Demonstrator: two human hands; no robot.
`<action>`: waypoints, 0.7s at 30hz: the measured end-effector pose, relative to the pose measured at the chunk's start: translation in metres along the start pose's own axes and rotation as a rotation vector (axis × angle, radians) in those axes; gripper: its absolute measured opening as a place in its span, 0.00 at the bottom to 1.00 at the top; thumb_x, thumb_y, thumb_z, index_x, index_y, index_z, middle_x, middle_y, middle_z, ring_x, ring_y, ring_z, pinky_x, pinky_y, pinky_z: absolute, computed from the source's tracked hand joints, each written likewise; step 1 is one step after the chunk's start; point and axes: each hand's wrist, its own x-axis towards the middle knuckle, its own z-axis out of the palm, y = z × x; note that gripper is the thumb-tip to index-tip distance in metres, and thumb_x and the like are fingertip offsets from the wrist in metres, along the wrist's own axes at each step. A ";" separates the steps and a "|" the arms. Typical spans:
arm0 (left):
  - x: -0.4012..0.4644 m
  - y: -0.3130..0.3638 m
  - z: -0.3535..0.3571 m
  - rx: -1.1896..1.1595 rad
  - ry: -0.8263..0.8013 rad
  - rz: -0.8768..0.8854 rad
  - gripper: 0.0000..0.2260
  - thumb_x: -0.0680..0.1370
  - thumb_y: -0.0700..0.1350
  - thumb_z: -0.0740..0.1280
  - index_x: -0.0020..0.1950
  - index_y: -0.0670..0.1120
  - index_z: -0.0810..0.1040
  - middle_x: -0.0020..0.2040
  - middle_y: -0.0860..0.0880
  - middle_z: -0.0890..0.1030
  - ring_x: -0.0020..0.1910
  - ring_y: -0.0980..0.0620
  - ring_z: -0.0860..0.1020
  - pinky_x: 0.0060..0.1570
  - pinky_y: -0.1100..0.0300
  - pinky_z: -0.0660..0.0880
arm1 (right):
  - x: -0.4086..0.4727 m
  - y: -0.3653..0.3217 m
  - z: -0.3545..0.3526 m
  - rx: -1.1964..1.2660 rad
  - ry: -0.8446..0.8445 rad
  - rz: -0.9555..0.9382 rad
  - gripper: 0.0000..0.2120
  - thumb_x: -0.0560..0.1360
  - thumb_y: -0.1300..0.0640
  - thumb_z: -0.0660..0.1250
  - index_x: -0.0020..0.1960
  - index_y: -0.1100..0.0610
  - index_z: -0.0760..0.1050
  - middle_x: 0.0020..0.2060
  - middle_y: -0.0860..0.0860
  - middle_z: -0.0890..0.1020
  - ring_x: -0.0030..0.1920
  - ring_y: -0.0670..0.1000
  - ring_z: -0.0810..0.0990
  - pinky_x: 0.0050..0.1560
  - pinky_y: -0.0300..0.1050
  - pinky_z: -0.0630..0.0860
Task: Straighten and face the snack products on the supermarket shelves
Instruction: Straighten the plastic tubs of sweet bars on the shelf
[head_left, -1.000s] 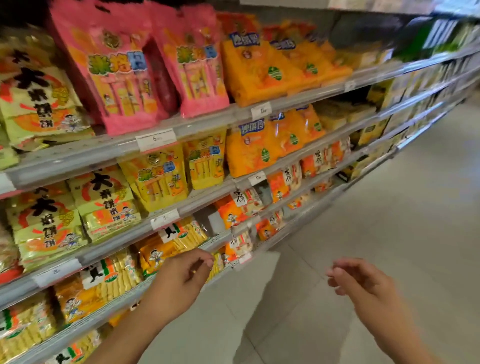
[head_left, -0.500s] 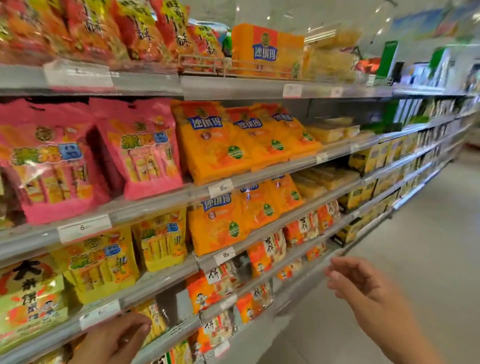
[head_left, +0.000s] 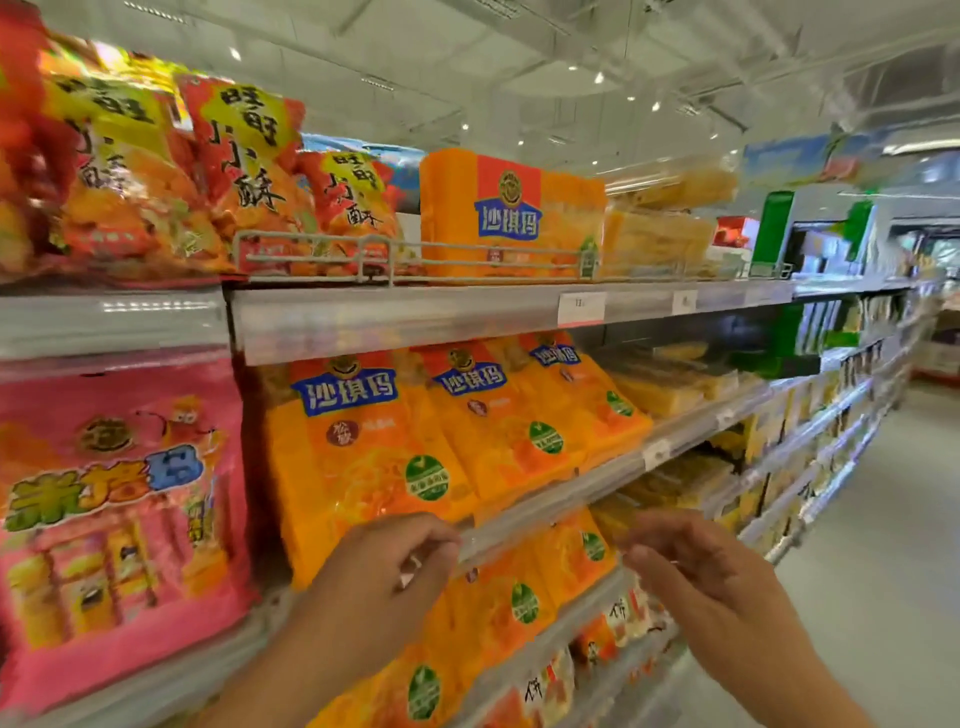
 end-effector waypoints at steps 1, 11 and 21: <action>0.018 0.010 -0.001 0.027 0.014 0.060 0.07 0.79 0.48 0.66 0.44 0.61 0.77 0.43 0.64 0.80 0.44 0.61 0.78 0.41 0.68 0.71 | 0.016 0.001 -0.004 -0.004 0.004 -0.019 0.13 0.69 0.42 0.68 0.53 0.39 0.78 0.47 0.45 0.85 0.45 0.47 0.84 0.42 0.41 0.80; 0.224 0.117 -0.016 0.727 0.473 0.595 0.16 0.74 0.47 0.67 0.60 0.45 0.79 0.60 0.46 0.79 0.59 0.42 0.76 0.58 0.43 0.74 | 0.221 -0.005 -0.085 -0.185 0.075 -0.312 0.06 0.74 0.49 0.68 0.49 0.39 0.74 0.44 0.38 0.82 0.45 0.39 0.81 0.44 0.37 0.79; 0.349 0.155 0.006 1.267 0.449 0.080 0.42 0.67 0.71 0.57 0.74 0.45 0.63 0.72 0.43 0.69 0.70 0.40 0.67 0.67 0.44 0.61 | 0.356 0.016 -0.160 -0.359 0.008 -0.508 0.19 0.74 0.46 0.69 0.64 0.45 0.72 0.58 0.39 0.76 0.53 0.37 0.74 0.54 0.37 0.71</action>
